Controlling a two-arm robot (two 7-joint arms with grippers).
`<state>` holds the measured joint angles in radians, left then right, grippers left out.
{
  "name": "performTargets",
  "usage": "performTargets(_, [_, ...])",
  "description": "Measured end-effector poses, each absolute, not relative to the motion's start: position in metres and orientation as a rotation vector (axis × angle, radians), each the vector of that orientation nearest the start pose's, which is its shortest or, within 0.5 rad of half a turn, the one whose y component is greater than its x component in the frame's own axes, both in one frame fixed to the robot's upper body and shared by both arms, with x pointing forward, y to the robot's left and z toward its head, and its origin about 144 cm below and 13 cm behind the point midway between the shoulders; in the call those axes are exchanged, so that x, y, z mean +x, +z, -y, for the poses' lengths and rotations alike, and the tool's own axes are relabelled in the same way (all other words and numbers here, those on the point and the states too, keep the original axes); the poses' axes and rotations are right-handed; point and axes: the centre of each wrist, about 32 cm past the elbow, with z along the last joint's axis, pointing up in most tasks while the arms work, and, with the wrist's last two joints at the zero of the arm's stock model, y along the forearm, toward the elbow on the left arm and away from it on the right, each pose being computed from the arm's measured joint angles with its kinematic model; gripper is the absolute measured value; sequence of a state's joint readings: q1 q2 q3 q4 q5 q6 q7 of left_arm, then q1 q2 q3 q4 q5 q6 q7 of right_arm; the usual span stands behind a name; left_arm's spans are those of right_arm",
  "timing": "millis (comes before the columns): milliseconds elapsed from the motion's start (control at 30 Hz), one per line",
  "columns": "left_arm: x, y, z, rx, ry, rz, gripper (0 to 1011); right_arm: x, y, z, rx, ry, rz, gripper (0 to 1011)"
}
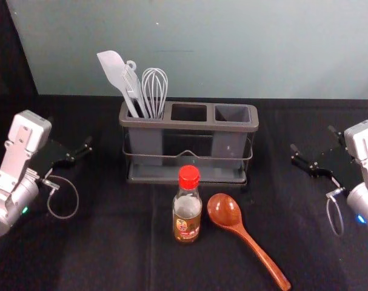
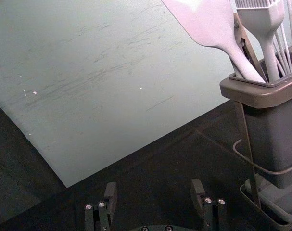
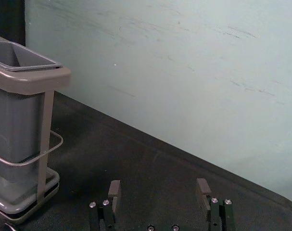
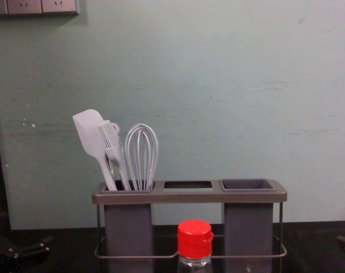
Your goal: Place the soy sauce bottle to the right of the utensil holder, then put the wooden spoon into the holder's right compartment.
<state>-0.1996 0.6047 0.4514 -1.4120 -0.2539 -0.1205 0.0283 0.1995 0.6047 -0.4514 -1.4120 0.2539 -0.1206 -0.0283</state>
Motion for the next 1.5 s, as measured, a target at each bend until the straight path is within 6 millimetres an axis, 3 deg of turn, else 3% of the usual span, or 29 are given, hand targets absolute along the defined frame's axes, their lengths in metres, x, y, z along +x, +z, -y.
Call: performTargets(1500, [0.4886,1.1398,-0.3097,0.305,1.248,0.285,1005,0.4852,1.1416,0.3113,-0.283,-1.241,0.315,1003])
